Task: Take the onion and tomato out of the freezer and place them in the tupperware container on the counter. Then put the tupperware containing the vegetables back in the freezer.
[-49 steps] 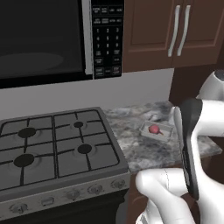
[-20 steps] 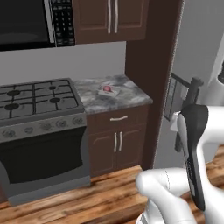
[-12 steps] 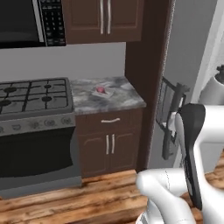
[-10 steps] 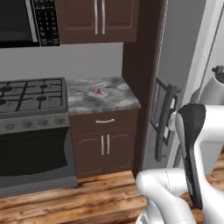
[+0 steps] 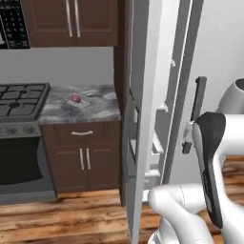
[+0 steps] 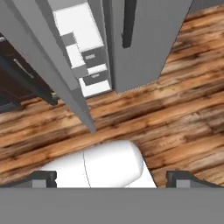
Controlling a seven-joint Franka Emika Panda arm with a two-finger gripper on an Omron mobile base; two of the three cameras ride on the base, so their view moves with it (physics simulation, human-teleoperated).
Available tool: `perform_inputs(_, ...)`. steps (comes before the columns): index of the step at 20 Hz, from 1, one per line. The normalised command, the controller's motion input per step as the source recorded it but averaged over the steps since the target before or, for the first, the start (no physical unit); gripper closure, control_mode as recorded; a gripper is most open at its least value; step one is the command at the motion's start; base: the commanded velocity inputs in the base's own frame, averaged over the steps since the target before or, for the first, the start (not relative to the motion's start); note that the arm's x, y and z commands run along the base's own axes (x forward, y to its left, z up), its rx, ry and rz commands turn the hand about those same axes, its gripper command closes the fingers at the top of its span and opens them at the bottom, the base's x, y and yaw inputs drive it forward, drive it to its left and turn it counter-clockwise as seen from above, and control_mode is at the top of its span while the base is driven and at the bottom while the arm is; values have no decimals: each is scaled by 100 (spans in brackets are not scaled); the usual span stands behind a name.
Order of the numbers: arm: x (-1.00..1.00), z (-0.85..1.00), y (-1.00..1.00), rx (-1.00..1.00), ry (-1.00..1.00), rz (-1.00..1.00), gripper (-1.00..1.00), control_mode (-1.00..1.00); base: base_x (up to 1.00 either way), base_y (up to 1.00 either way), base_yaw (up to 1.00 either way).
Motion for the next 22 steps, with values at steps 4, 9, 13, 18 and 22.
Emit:
perform_inputs(4,0,0,0,0,0,0,-100,100,48,-87,18)
perform_inputs(9,0,0,0,0,0,0,-100,100,92,-21,1)
perform_inputs(13,0,0,0,0,0,0,-100,100,87,0,0)
perform_inputs(18,0,0,0,0,0,0,-100,100,87,-11,0)
perform_inputs(22,0,0,0,0,0,0,-100,100,82,-29,4)
